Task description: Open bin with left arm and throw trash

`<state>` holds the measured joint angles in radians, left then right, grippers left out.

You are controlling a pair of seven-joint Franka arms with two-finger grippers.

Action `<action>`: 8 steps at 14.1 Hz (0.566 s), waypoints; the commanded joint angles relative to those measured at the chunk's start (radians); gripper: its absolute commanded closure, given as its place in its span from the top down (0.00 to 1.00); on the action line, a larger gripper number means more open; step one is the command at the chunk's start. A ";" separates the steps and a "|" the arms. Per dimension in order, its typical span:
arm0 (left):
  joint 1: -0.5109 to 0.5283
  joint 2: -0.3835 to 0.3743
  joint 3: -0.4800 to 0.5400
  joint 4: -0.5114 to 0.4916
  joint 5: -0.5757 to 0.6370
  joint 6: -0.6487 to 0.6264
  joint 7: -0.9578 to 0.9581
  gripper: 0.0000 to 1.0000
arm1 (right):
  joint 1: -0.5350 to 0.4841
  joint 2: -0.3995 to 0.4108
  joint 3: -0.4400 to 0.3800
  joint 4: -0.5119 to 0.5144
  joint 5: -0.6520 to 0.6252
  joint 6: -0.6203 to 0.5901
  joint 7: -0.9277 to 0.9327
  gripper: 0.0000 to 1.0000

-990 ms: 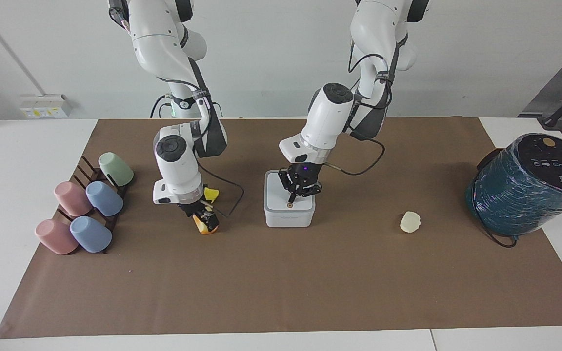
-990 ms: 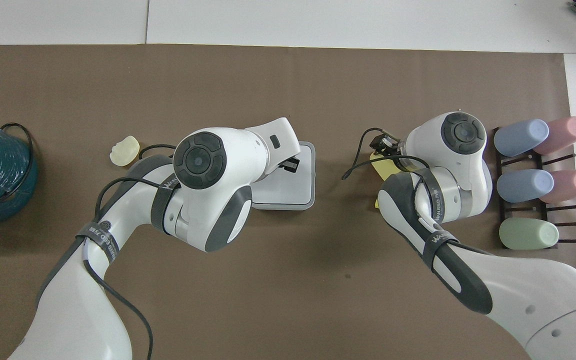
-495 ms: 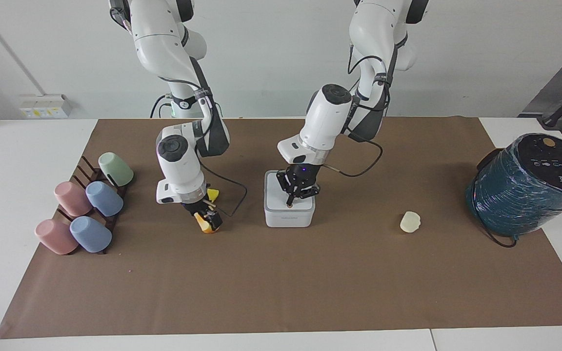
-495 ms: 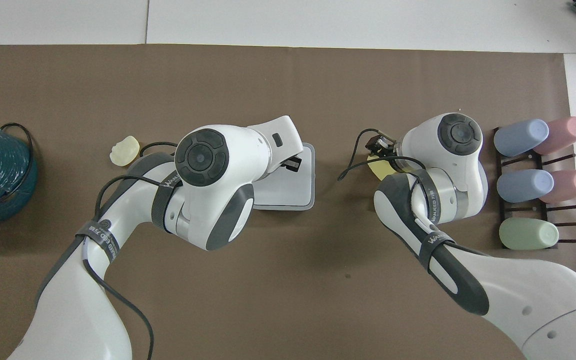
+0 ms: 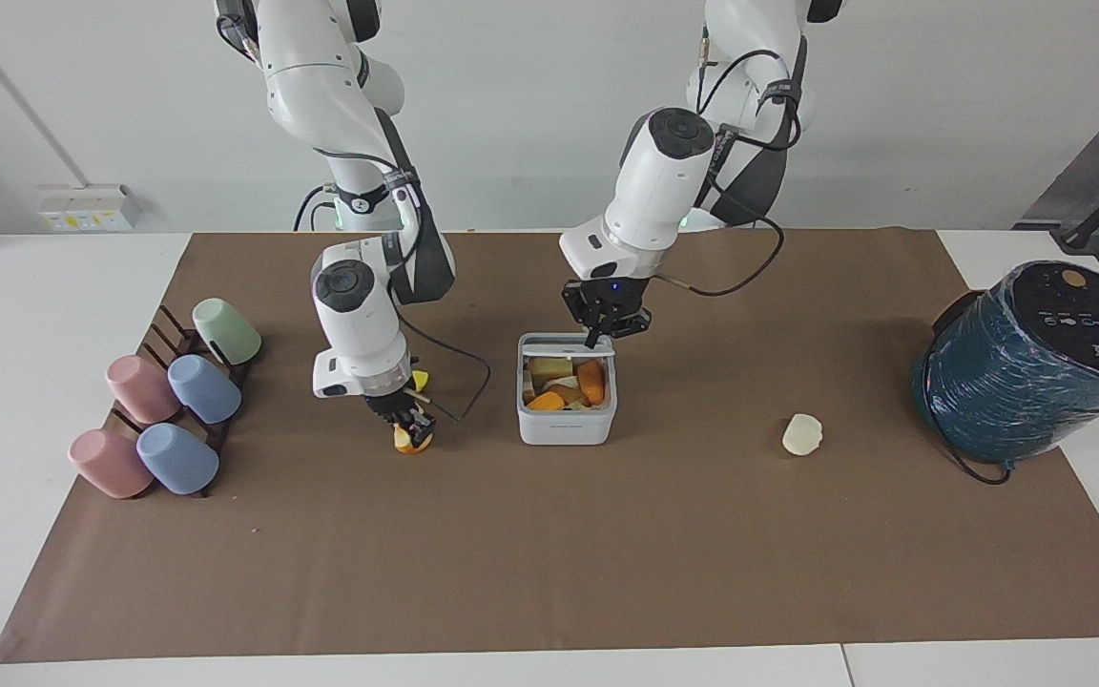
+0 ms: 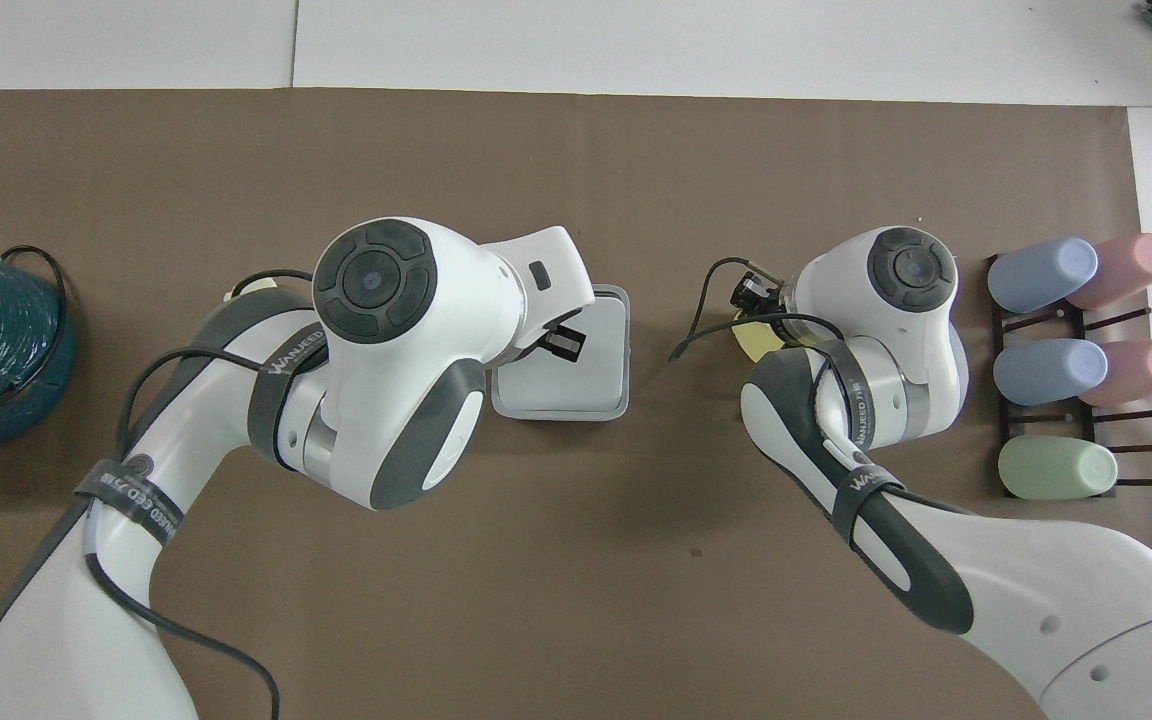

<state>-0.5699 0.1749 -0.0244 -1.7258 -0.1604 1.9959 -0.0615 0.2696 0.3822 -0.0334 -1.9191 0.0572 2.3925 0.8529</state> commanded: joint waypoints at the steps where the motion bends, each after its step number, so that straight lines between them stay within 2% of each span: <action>1: -0.001 -0.060 0.004 -0.020 -0.010 -0.148 -0.024 0.00 | -0.015 -0.005 0.006 0.058 0.038 -0.079 0.005 0.00; 3: 0.002 -0.084 0.006 -0.023 -0.010 -0.231 -0.060 0.00 | -0.021 -0.008 0.006 0.109 0.044 -0.128 0.002 0.00; 6: 0.076 -0.092 0.006 -0.024 -0.004 -0.308 -0.061 0.00 | -0.018 -0.061 0.006 0.136 0.046 -0.139 -0.014 0.00; 8: 0.099 -0.098 0.007 -0.044 0.027 -0.296 -0.064 0.00 | -0.004 -0.083 0.007 0.192 0.047 -0.165 -0.002 0.00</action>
<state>-0.4949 0.1044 -0.0150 -1.7311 -0.1557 1.7060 -0.1162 0.2614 0.3309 -0.0342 -1.7700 0.0829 2.2711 0.8528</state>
